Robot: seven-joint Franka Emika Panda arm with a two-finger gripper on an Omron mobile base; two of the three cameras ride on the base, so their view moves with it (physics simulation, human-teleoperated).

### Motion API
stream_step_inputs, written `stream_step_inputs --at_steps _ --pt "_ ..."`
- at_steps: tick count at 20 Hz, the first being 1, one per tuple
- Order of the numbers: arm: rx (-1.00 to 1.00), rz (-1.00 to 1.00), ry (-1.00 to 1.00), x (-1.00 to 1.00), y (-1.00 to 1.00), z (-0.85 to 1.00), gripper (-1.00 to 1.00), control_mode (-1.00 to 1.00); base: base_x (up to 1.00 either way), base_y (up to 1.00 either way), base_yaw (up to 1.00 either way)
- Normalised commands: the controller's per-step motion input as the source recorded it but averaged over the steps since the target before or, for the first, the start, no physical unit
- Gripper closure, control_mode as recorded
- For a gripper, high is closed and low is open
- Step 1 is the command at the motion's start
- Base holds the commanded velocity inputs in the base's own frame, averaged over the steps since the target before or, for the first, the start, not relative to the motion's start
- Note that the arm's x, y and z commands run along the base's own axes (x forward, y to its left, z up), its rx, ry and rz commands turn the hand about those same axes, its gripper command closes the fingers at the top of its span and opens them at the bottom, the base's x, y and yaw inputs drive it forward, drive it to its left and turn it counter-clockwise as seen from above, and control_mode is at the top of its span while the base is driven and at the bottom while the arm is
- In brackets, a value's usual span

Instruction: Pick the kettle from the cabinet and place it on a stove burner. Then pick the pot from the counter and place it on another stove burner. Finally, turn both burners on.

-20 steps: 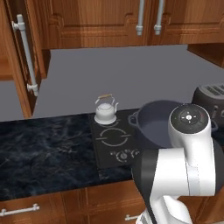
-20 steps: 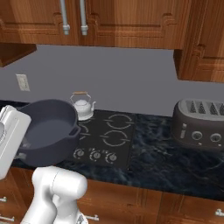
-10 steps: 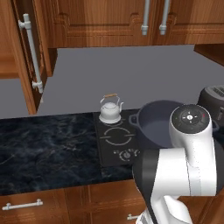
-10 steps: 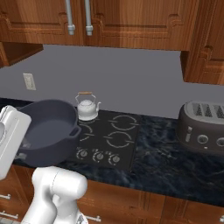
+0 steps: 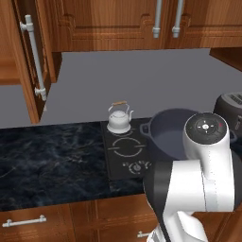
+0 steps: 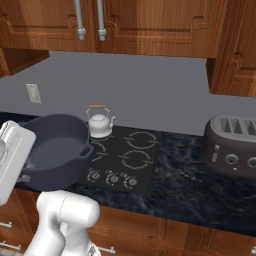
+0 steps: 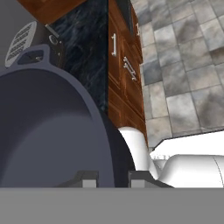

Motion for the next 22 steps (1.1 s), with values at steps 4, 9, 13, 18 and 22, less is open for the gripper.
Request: stream_step_inputs --at_steps 4,9,13,18,22 --pt "0.0 0.0 0.0 0.0 0.0 0.0 1.0 1.0 0.0 0.0 0.0" --pt "0.0 0.01 0.0 0.13 0.0 0.0 1.0 -1.0 0.0 0.0 0.0" --pt "0.0 0.06 0.0 0.4 0.0 0.0 1.0 -1.0 0.0 0.0 0.0" --pt "0.0 0.1 0.03 0.4 0.0 0.0 1.0 -1.0 0.0 0.0 0.0" --pt "0.0 0.12 0.04 0.36 0.01 0.0 1.0 -1.0 0.0 0.0 0.0"
